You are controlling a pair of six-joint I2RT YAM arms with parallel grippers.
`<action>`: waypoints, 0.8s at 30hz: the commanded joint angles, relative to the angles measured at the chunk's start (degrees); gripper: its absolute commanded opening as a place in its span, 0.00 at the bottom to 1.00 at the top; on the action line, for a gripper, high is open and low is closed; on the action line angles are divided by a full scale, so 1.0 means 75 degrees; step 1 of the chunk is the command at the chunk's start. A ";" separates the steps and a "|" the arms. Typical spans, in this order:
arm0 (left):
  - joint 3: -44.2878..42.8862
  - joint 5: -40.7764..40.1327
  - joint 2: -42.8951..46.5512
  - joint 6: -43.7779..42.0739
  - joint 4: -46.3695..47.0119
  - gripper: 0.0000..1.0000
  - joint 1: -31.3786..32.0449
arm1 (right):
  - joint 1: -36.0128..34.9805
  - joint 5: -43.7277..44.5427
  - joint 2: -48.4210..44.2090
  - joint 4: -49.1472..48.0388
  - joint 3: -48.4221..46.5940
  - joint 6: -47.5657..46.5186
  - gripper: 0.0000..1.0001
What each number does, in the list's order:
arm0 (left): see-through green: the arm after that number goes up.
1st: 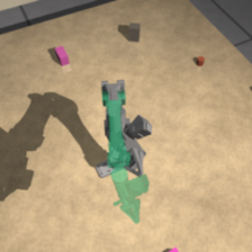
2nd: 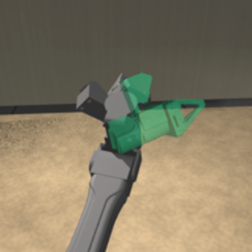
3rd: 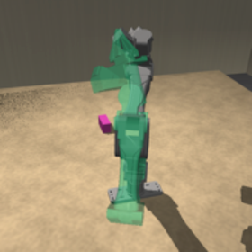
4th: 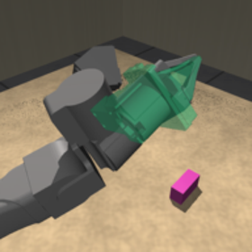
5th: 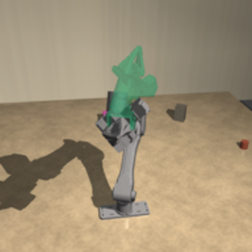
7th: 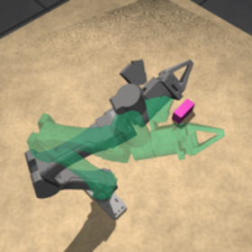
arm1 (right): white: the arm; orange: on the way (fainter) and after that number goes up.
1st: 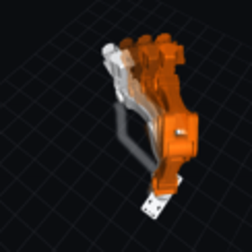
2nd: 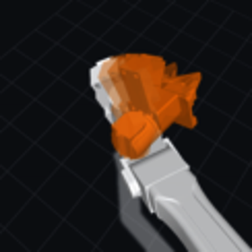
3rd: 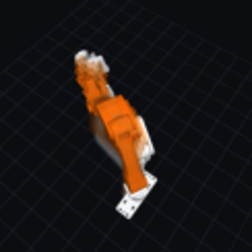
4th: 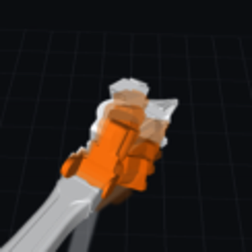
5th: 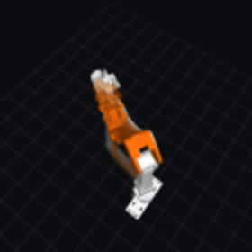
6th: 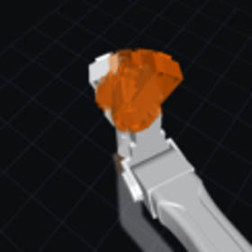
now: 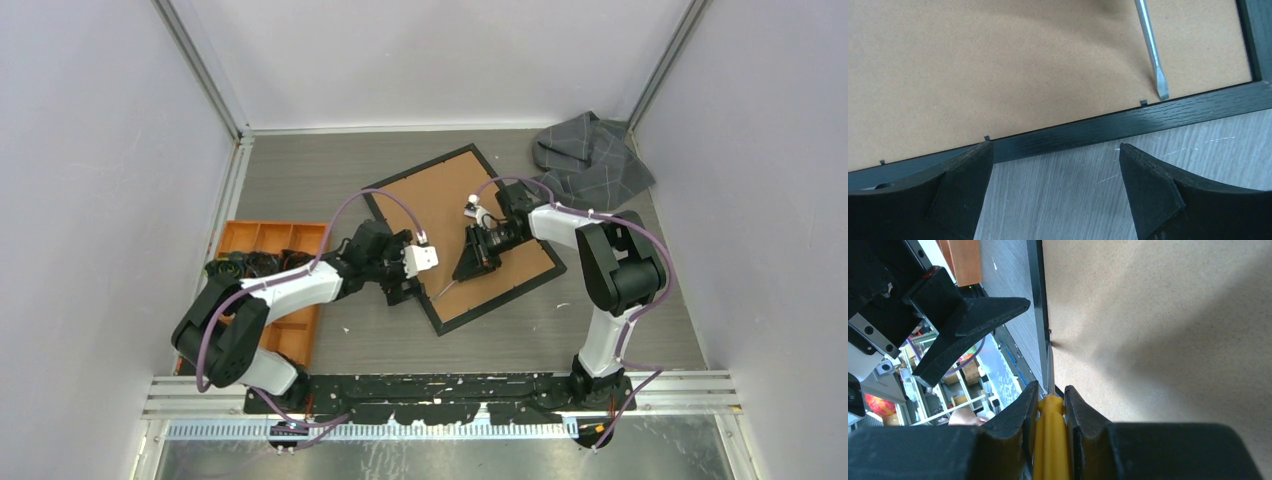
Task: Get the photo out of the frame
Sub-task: Release the photo frame item from the photo frame.
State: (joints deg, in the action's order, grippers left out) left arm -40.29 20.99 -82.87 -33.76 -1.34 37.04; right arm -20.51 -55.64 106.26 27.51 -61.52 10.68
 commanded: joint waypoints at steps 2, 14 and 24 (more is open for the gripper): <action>-0.0205 -0.0292 -0.0214 -0.0666 0.0452 0.97 0.0079 | 0.0017 0.0459 -0.0203 -0.0012 -0.0263 -0.0379 0.01; 0.0040 -0.0048 -0.0617 -0.2244 0.0744 0.95 0.0228 | 0.0023 0.0429 0.0017 -0.0207 -0.0480 -0.0182 0.01; 0.0095 -0.0153 -0.0757 -0.2755 0.0652 0.89 0.0427 | -0.0192 0.0581 0.0084 -0.0226 -0.0536 -0.0253 0.01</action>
State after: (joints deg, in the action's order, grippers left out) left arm -39.92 19.46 -87.55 -50.85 2.50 39.09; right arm -21.08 -54.26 106.43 27.51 -63.48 10.02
